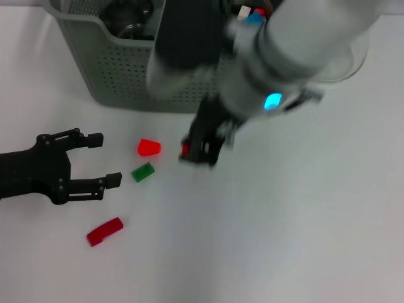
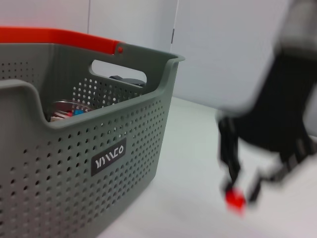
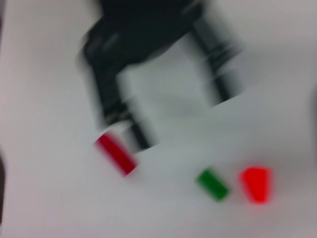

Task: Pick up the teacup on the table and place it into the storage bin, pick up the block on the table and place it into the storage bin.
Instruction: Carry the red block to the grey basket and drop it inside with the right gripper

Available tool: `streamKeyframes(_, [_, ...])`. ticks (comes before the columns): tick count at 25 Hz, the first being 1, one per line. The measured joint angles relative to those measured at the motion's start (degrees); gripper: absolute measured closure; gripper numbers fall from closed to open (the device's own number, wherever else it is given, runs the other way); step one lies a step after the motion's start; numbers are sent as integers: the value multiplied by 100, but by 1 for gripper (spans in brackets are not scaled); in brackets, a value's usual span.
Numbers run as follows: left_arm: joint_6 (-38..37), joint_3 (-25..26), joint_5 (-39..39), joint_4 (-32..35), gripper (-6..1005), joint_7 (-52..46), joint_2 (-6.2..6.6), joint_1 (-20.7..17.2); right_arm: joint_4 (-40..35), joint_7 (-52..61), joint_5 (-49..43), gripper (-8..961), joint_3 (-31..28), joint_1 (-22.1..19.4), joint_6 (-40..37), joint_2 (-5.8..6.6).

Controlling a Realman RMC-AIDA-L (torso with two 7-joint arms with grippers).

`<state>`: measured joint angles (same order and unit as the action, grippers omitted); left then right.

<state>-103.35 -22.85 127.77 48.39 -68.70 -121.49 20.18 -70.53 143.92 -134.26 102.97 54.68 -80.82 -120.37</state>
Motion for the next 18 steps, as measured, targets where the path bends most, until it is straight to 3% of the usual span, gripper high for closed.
streamKeyframes(6, [-19,9,-1,21,111,25,19,-58,-1125,49,-331,751,-2428,376,-1368,23])
streamKeyframes(11, [-35,-6,-21,9,111,49,16,-28,-1319,40,-509,750,-4197,1008,-1382,93])
streamKeyframes(13, [-40,-16,-34,-6,112,52,10,-17,-1148,26,-856,750,-4429,1104,-1034,127])
streamKeyframes(18, [-43,-21,-39,-17,111,59,1,-7,-126,-16,-2120,749,-4285,1142,187,150])
